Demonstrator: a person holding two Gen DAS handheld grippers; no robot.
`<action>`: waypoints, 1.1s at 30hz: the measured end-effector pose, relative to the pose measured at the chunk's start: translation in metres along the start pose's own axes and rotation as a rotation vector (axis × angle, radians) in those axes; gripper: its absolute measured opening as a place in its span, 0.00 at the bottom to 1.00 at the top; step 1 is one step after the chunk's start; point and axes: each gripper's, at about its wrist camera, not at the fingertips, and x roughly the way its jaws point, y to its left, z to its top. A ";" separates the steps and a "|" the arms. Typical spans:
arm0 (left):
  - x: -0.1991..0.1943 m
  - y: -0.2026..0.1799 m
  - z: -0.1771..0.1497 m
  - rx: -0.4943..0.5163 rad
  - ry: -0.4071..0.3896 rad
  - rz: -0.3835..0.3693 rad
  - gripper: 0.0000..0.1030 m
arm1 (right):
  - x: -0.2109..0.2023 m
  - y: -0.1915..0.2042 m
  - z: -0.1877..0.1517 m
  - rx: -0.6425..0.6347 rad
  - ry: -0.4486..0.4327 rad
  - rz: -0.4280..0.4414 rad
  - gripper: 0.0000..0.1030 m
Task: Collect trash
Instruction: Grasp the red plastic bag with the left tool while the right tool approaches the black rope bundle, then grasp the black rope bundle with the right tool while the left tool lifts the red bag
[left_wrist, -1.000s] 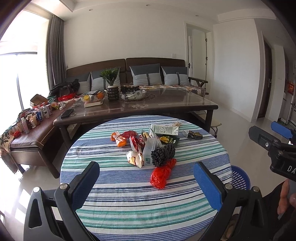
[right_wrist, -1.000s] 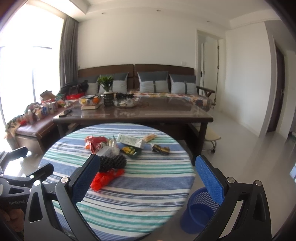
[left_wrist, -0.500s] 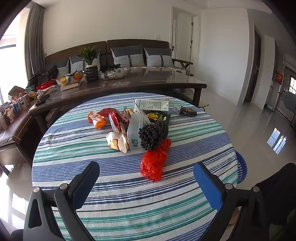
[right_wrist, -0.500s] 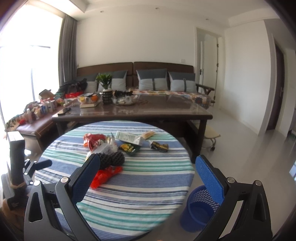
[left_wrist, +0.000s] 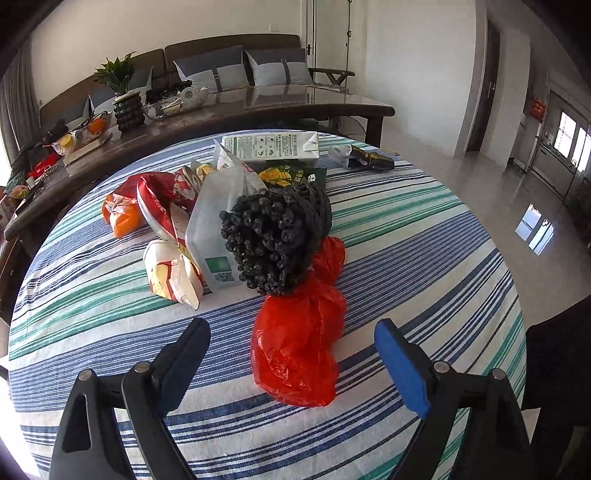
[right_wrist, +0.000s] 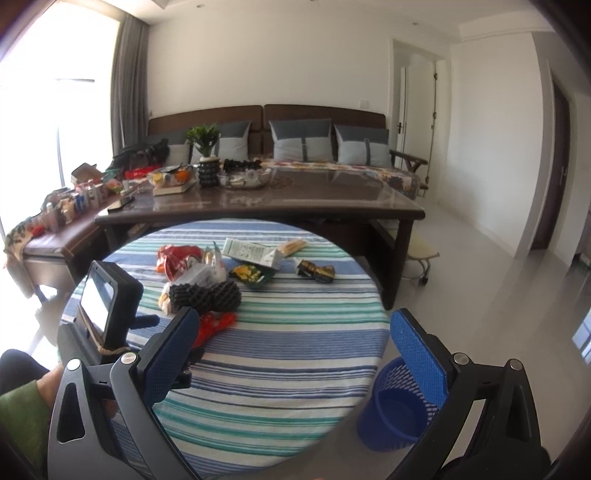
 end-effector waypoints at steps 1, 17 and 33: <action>0.002 0.002 0.000 -0.005 0.002 -0.005 0.82 | 0.002 0.000 0.000 -0.001 0.006 -0.002 1.00; -0.030 0.032 -0.029 -0.081 0.027 0.003 0.42 | 0.082 0.027 0.008 0.004 0.143 0.109 1.00; -0.037 0.031 -0.042 -0.061 0.030 0.013 0.42 | 0.232 0.099 -0.005 0.147 0.613 0.384 0.98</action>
